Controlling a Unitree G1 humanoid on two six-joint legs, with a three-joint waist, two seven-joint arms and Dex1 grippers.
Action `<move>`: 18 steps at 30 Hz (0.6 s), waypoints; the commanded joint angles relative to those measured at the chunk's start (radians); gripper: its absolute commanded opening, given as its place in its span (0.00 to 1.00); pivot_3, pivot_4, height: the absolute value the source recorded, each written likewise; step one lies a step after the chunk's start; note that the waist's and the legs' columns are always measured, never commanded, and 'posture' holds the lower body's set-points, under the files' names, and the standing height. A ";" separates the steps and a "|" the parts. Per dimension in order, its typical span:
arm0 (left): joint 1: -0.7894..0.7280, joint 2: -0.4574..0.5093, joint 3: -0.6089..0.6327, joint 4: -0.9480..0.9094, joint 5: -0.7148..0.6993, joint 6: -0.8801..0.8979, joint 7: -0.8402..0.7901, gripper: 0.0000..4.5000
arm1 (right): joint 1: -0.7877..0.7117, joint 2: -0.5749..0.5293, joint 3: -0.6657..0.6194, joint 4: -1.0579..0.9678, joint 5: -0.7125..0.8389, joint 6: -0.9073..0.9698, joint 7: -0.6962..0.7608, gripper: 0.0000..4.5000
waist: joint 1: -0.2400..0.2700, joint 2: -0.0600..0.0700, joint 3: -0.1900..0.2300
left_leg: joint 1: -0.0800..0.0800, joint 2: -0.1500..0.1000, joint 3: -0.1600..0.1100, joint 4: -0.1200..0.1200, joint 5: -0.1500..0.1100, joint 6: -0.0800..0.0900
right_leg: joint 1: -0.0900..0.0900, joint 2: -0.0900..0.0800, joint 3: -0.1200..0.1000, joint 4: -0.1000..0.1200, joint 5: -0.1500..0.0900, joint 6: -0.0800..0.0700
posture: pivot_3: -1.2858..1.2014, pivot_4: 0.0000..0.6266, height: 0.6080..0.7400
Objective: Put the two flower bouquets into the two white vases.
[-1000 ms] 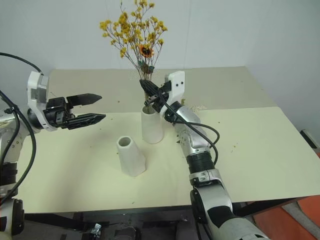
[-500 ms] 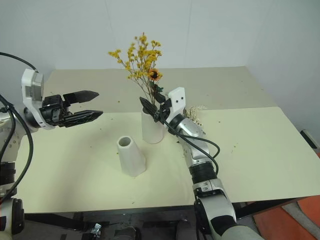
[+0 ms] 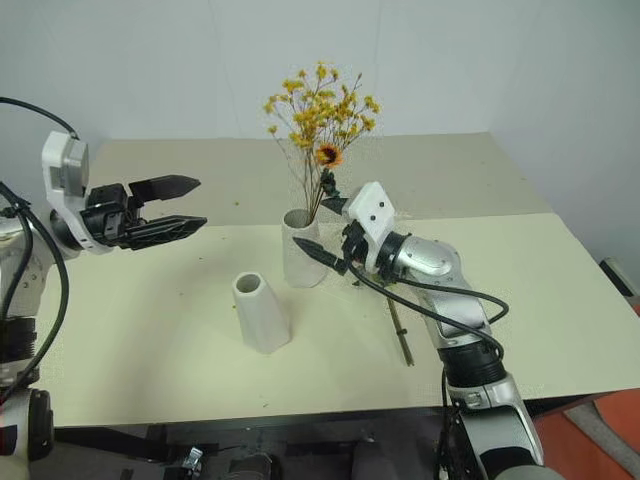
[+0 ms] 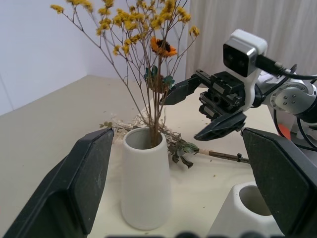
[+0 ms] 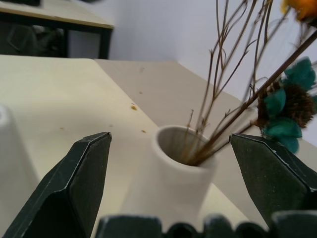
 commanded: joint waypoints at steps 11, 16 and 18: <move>-0.022 0.012 0.018 -0.014 0.010 -0.024 -0.017 1.00 | 0.016 -0.166 0.072 -0.056 -0.023 0.030 0.178 1.00 | 0.008 0.000 0.000 | -0.001 0.000 0.000 0.000 0.000 0.000 | 0.000 0.000 0.000 -0.002 0.000 0.000 | 0.52 0.24 1.00; -0.010 0.014 0.025 -0.033 0.000 -0.016 -0.020 1.00 | 0.057 -0.296 -0.003 -0.116 0.043 0.144 0.234 1.00 | 0.009 0.000 0.000 | -0.002 0.000 0.000 0.000 0.000 0.000 | 0.000 0.000 0.000 -0.002 0.000 0.000 | 0.52 0.24 1.00; -0.005 0.011 0.026 -0.047 -0.008 -0.008 -0.021 1.00 | 0.068 -0.349 -0.021 -0.142 0.048 0.227 0.225 1.00 | 0.010 0.000 0.000 | -0.002 0.000 0.000 0.000 0.000 0.000 | 0.000 0.000 0.000 -0.002 0.000 0.000 | 0.52 0.24 1.00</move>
